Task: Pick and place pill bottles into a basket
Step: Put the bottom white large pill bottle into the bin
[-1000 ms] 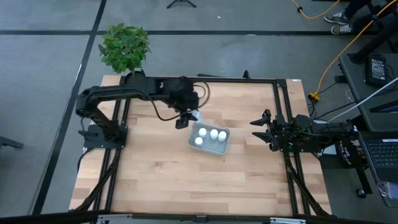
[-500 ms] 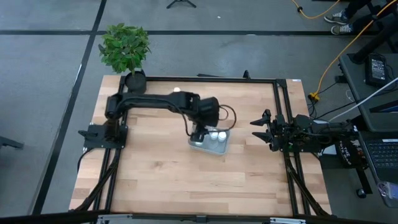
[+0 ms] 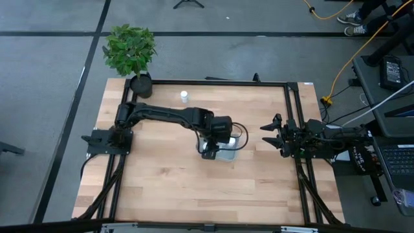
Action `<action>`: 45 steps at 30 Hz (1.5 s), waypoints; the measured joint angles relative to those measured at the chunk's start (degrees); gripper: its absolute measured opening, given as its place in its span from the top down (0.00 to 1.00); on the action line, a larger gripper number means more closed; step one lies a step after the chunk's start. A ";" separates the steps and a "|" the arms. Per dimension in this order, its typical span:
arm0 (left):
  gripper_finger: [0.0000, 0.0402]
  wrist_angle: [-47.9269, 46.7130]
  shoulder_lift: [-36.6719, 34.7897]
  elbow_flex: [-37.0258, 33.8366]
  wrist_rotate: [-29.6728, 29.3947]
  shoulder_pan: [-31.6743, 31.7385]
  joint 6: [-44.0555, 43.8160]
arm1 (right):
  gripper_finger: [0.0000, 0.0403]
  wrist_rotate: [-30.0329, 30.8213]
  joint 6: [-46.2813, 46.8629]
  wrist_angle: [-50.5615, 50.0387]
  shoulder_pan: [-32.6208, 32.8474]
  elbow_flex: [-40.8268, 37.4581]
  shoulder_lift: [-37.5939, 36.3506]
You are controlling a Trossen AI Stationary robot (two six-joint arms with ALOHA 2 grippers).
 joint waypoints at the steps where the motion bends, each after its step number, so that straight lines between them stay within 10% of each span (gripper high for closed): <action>1: 0.58 -0.09 0.30 -0.03 -0.31 0.00 -0.32 | 0.39 0.00 0.00 0.00 0.00 0.00 0.00; 45: 0.40 -3.01 8.81 0.63 0.90 0.15 -2.69 | 0.39 0.00 0.00 0.00 0.00 0.00 0.00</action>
